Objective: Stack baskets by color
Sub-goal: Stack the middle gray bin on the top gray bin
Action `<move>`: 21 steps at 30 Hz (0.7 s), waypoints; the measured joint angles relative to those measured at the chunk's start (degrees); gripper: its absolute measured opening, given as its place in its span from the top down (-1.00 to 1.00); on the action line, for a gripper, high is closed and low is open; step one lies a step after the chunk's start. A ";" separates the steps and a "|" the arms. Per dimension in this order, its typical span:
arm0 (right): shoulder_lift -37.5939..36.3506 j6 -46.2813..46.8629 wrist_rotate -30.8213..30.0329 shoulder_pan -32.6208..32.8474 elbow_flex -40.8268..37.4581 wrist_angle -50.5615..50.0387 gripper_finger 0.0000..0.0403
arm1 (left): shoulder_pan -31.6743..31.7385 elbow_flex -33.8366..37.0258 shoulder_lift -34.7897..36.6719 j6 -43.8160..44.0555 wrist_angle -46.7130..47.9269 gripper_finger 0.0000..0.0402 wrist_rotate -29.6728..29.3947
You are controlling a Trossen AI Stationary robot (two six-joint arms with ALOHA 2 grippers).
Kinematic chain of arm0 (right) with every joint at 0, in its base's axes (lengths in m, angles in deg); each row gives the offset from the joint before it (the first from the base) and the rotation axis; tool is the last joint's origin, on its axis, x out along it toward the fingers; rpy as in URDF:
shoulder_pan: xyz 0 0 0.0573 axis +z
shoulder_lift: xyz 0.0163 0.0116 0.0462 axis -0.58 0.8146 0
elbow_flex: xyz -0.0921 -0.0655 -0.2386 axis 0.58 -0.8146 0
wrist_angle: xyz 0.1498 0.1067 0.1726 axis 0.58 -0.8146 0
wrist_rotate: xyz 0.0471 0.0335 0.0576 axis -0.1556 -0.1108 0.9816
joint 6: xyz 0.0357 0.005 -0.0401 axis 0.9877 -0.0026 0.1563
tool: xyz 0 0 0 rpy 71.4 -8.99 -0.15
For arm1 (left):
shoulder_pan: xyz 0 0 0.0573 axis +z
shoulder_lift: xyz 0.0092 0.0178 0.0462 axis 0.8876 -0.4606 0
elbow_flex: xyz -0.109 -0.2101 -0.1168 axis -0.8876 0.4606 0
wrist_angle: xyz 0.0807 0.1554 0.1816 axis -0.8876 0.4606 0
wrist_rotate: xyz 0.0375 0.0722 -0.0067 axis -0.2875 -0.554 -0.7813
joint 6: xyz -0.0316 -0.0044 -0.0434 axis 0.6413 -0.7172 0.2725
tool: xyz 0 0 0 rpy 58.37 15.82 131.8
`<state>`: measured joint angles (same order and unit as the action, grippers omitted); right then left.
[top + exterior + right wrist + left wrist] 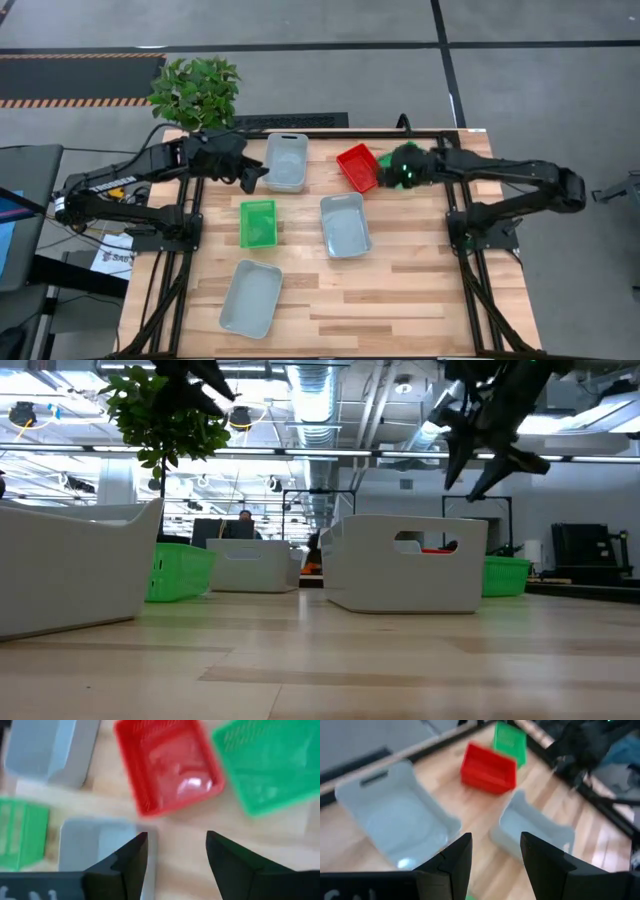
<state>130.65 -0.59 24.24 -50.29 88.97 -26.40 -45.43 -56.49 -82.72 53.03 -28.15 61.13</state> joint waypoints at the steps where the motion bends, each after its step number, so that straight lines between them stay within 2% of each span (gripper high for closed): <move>1: 0.00 1.89 0.13 2.23 0.00 -0.40 -0.07 | 0.27 0.00 -0.01 0.30 1.59 0.23 0.67; 5: 2.45 8.76 0.24 11.15 0.04 -0.01 -0.04 | 0.83 0.02 -0.01 1.02 5.71 0.23 0.78; 10: 9.42 13.86 0.33 18.68 -0.02 2.28 -0.02 | 0.92 0.02 -0.01 2.52 5.79 0.23 0.76; 15: 15.96 14.78 0.46 20.79 1.86 2.36 -0.02 | 0.95 0.02 -0.01 2.92 5.81 0.23 0.69; 21: 22.92 10.99 0.33 19.69 6.58 1.40 -0.03 | 0.96 0.02 -0.01 2.90 5.89 0.23 -0.31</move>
<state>153.58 10.41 24.57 -30.60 95.55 -25.00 -44.46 -56.46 -82.73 55.92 -22.26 60.82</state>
